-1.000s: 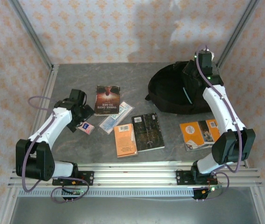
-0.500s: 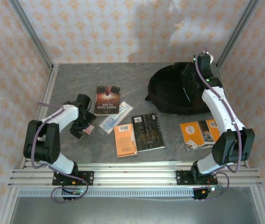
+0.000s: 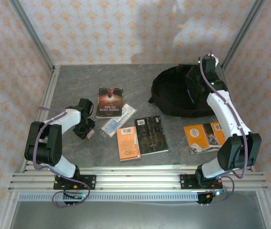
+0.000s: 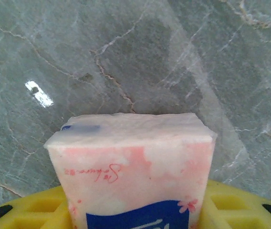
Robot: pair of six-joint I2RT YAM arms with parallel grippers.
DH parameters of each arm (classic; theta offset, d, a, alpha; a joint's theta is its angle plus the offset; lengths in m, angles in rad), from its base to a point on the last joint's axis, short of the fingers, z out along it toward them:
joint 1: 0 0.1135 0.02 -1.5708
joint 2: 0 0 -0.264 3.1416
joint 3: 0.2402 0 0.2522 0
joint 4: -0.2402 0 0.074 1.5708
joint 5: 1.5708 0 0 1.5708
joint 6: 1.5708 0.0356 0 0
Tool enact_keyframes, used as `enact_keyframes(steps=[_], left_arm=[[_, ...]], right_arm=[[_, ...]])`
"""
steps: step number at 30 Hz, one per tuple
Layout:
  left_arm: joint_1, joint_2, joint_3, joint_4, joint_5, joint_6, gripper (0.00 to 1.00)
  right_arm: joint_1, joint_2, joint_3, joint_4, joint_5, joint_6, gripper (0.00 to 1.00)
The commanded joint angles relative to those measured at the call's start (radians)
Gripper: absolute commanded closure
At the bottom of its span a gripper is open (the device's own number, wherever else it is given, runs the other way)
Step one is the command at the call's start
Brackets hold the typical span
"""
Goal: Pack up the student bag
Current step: Pick up the personal item from the middle-left of the table.
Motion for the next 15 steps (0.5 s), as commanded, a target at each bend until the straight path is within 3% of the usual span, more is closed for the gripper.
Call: enact_keyframes(steps=[1, 7, 12, 15], left_arm=[[0.003, -0.041, 0.002, 0.043, -0.033, 0.003, 0.5], [-0.03, -0.174, 0.083, -0.021, -0.026, 0.054, 0.49], [-0.194, -0.199, 0.277, -0.058, -0.022, 0.175, 0.48], [-0.285, -0.175, 0.399, -0.005, 0.035, 0.242, 0.48]], right_arm=[[0.001, -0.057, -0.002, 0.029, 0.011, 0.004, 1.0], [0.004, -0.079, -0.003, 0.014, -0.049, 0.01, 1.0], [0.016, -0.124, -0.045, 0.053, -0.138, 0.031, 1.0], [0.025, -0.139, -0.056, 0.052, -0.151, 0.034, 1.0]])
